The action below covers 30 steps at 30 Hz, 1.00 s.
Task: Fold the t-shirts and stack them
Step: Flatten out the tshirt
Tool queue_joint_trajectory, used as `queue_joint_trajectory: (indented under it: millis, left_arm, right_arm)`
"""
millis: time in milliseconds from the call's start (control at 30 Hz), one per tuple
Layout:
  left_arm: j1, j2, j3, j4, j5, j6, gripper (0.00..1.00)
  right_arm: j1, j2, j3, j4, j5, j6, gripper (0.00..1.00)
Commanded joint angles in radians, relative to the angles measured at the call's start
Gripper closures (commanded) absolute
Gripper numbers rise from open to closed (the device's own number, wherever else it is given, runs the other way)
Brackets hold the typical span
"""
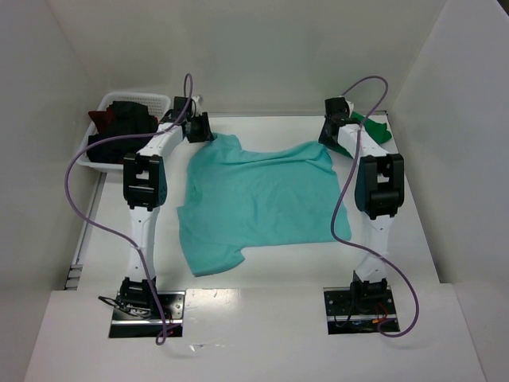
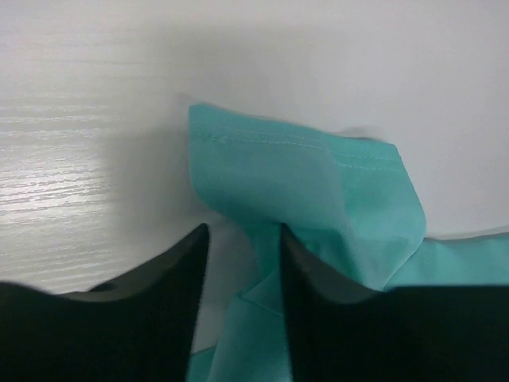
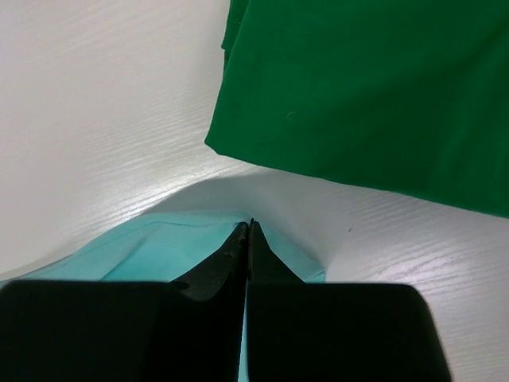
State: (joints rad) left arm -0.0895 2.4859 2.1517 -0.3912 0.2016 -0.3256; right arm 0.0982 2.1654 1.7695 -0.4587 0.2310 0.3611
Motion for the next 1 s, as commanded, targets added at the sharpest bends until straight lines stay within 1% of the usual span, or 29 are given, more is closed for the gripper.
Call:
queue_joint_trajectory:
  millis: [0, 33, 200, 233, 367, 633, 700, 733, 767, 800, 833, 933, 967]
  left_arm:
    - [-0.003, 0.05, 0.063, -0.011, 0.01, -0.018, 0.56]
    - [-0.003, 0.06, 0.063, -0.02, -0.001, -0.018, 0.61]
    - [-0.003, 0.08, 0.1, -0.02, -0.022, -0.038, 0.74]
    - [-0.003, 0.08, 0.112, -0.02, -0.039, -0.047, 0.84]
    - [-0.003, 0.08, 0.132, -0.02, -0.1, -0.047, 1.0]
    - [-0.003, -0.008, 0.151, 0.0, -0.175, -0.026, 1.0]
    - [-0.003, -0.021, 0.161, 0.009, -0.176, -0.013, 1.0]
    - [-0.003, -0.003, 0.178, -0.018, -0.154, -0.013, 1.0]
    - [-0.003, 0.014, 0.204, -0.043, -0.154, -0.004, 0.94]
    - [-0.003, 0.031, 0.267, -0.069, -0.154, -0.004, 0.83]
    - [-0.003, 0.069, 0.296, -0.118, -0.14, -0.004, 0.77]
    - [-0.003, 0.131, 0.382, -0.176, -0.082, 0.005, 0.61]
    - [-0.003, 0.14, 0.395, -0.176, -0.07, 0.005, 0.59]
  right_arm:
    - [-0.005, 0.02, 0.056, -0.006, 0.027, -0.023, 1.0]
    - [-0.005, 0.02, 0.067, -0.006, 0.027, -0.024, 1.0]
    - [-0.005, 0.03, 0.085, -0.015, 0.036, -0.033, 1.0]
    - [-0.005, 0.039, 0.085, -0.015, 0.036, -0.033, 1.0]
    - [-0.014, 0.039, 0.114, -0.024, 0.036, -0.033, 1.0]
    - [-0.023, 0.018, 0.143, -0.034, 0.027, -0.042, 1.0]
    - [-0.023, 0.017, 0.143, -0.025, 0.027, -0.042, 1.0]
    - [-0.023, 0.017, 0.134, -0.024, 0.027, -0.042, 1.0]
    - [-0.023, 0.017, 0.134, -0.024, 0.027, -0.042, 1.0]
    - [-0.023, 0.017, 0.134, -0.024, 0.027, -0.042, 1.0]
    - [-0.023, 0.017, 0.134, -0.024, 0.027, -0.042, 1.0]
    - [-0.023, 0.027, 0.134, -0.024, 0.018, -0.042, 1.0]
    - [-0.023, 0.027, 0.134, -0.024, 0.018, -0.042, 1.0]
